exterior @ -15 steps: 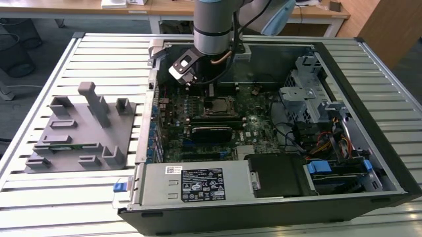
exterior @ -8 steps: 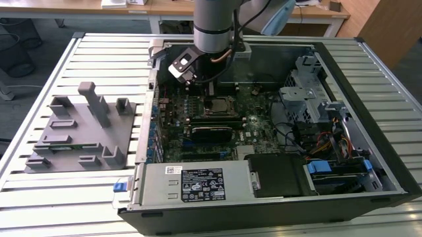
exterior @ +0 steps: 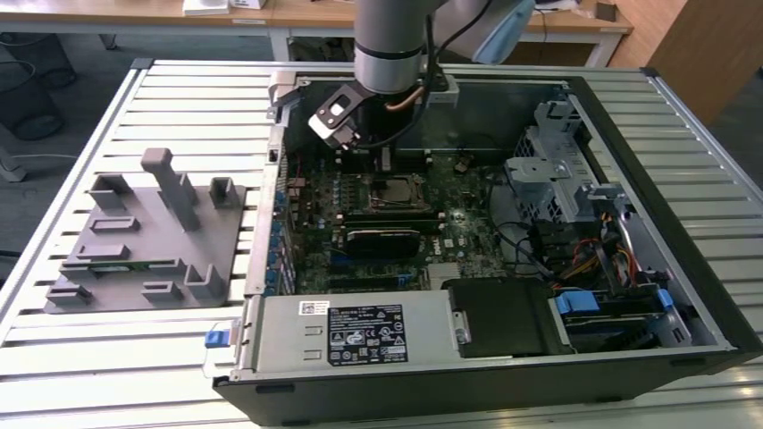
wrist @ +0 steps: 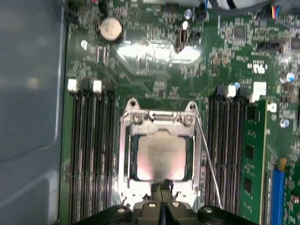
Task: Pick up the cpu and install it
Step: 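Close the cpu cover, then install the first cpu locking lever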
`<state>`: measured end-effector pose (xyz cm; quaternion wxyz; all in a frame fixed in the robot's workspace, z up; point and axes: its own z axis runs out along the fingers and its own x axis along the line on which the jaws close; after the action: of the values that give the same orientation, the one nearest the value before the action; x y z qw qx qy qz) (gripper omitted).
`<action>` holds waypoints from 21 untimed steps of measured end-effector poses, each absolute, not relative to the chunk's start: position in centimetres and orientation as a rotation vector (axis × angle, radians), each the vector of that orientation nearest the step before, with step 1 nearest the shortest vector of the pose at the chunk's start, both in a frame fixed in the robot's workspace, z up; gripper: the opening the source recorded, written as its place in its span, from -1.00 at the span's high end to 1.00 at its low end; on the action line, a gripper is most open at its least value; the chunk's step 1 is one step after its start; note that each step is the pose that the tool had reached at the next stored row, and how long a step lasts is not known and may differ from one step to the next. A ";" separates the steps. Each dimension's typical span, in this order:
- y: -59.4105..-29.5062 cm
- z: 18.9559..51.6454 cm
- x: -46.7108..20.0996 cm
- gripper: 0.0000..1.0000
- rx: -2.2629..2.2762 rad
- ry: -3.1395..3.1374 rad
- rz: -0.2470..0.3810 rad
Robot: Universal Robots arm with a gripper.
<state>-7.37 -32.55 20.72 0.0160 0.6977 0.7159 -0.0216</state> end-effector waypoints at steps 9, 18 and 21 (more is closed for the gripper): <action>-32.6 20.7 -5.4 0.79 2.172 2.229 -0.072; -32.6 21.1 -5.0 0.79 2.174 2.231 -0.078; -32.6 21.3 -4.9 0.79 2.175 2.232 -0.079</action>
<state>-4.95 -32.55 21.34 0.0122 0.6976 0.7159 -0.0253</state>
